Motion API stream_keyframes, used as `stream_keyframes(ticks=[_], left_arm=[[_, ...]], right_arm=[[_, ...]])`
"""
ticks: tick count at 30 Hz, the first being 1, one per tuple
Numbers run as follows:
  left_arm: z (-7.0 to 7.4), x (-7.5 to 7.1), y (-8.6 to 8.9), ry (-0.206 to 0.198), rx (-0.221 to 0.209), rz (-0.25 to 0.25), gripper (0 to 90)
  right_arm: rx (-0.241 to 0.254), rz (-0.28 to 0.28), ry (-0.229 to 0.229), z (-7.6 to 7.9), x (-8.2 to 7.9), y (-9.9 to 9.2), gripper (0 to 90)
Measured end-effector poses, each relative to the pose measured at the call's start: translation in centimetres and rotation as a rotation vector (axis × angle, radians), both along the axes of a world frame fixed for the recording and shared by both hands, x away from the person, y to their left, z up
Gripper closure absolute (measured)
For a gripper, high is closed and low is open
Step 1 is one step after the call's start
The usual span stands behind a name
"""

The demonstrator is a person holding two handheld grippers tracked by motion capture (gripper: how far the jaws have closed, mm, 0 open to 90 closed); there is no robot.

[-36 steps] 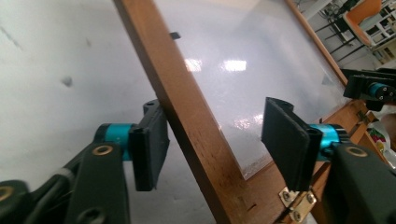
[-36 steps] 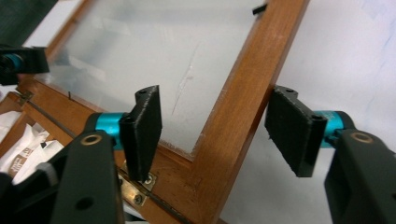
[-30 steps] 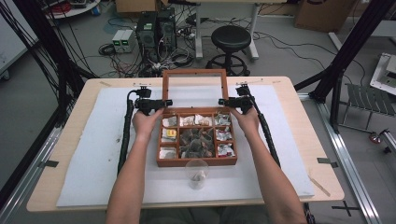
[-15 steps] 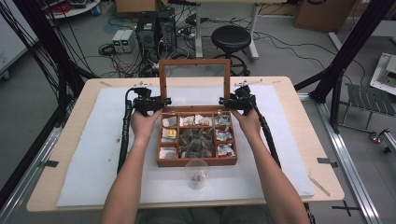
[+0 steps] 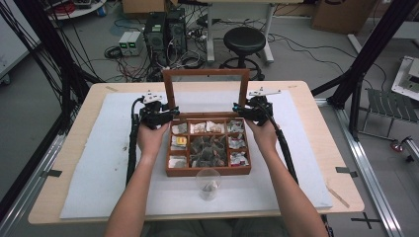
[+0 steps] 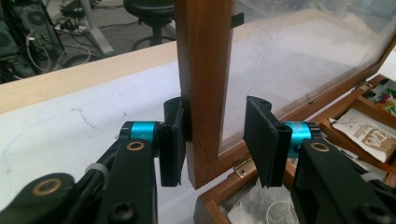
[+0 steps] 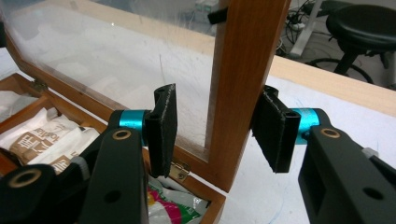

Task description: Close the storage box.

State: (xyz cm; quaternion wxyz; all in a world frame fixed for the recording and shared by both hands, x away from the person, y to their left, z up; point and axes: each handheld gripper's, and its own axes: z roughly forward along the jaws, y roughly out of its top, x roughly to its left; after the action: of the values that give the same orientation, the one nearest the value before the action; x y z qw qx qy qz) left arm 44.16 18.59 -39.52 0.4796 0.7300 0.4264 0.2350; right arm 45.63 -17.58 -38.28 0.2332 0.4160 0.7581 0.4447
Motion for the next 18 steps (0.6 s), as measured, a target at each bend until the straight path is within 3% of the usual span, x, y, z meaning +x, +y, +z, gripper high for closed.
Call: stream_keyframes(ticks=[6, 11, 18], left_arm=[[0.0, -0.9, -0.2, -0.026, 0.024, 0.008, 59.0], [-0.1, -1.5, -0.4, -0.041, 0.037, 0.001, 56.0], [0.3, -2.0, -0.2, -0.055, 0.041, -0.006, 53.4]], right_arm=[[-0.027, -0.003, -0.042, -0.1, -1.2, 0.2, 53.6], [-0.047, -0.006, -0.034, 0.2, -1.9, 0.4, 51.6], [-0.046, -0.010, -0.060, -0.1, -2.8, 0.4, 51.3]])
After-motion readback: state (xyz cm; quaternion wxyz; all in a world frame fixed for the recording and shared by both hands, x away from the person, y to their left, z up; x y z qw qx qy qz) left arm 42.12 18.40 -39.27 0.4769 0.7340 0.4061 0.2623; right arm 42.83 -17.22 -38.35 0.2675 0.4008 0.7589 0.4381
